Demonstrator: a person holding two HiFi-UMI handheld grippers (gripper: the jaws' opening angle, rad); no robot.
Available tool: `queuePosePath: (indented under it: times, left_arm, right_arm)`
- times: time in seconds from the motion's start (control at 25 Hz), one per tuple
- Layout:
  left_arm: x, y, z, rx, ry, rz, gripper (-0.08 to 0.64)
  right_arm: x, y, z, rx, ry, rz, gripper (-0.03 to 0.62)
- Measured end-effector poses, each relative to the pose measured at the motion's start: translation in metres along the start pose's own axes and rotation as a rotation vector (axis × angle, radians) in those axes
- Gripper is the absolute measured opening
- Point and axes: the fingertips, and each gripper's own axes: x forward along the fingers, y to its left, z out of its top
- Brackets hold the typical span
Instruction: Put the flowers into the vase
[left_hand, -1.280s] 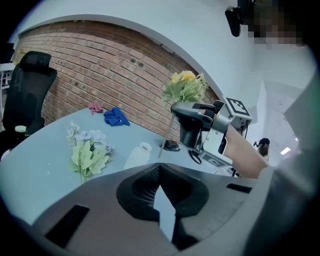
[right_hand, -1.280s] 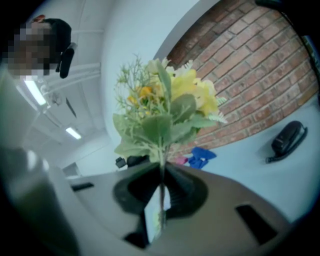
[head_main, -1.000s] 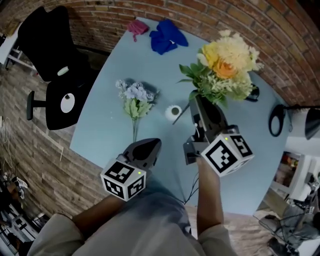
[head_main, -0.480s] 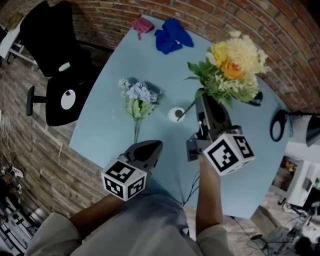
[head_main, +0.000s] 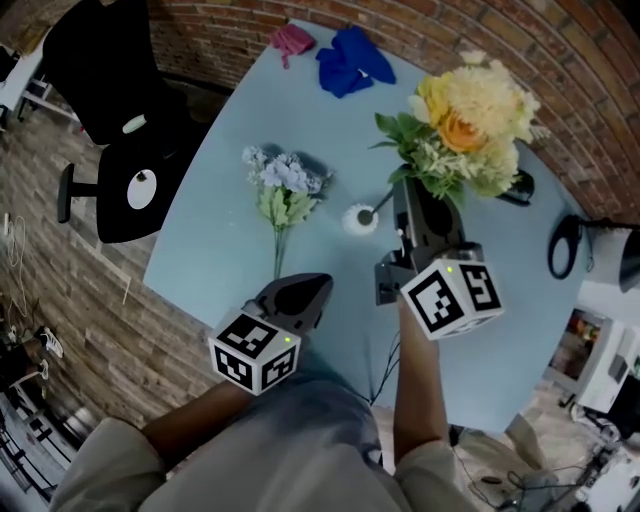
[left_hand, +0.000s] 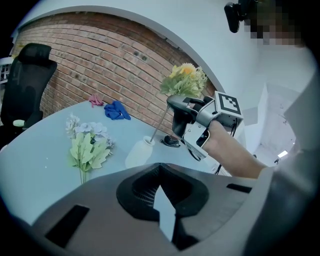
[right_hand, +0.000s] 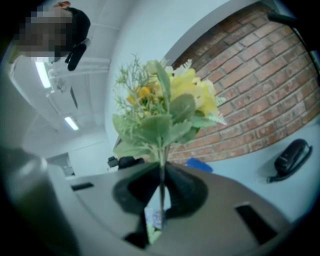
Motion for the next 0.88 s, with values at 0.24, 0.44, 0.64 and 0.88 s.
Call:
queuePosePath:
  times: [0.24,0.44,0.64,0.88]
  left_arm:
    - [0.005,-0.003,0.0,-0.003,0.005,-0.011,0.02]
    - [0.009,-0.004,-0.005,0.003,0.026,-0.021,0.02]
    - [0.01,-0.002,-0.004,-0.004,0.028,-0.017,0.02]
    - [0.011,0.001,-0.006,-0.011,0.029,-0.011,0.02]
  right_arm:
    - [0.004,-0.006,-0.01,-0.02,0.014,-0.017,0.046]
    - [0.008,-0.009,-0.025,-0.032,0.039,-0.026,0.046]
    - [0.01,-0.01,-0.039,-0.074,0.063,-0.037,0.046]
    - [0.01,-0.011,-0.054,-0.073,0.08,-0.044,0.046]
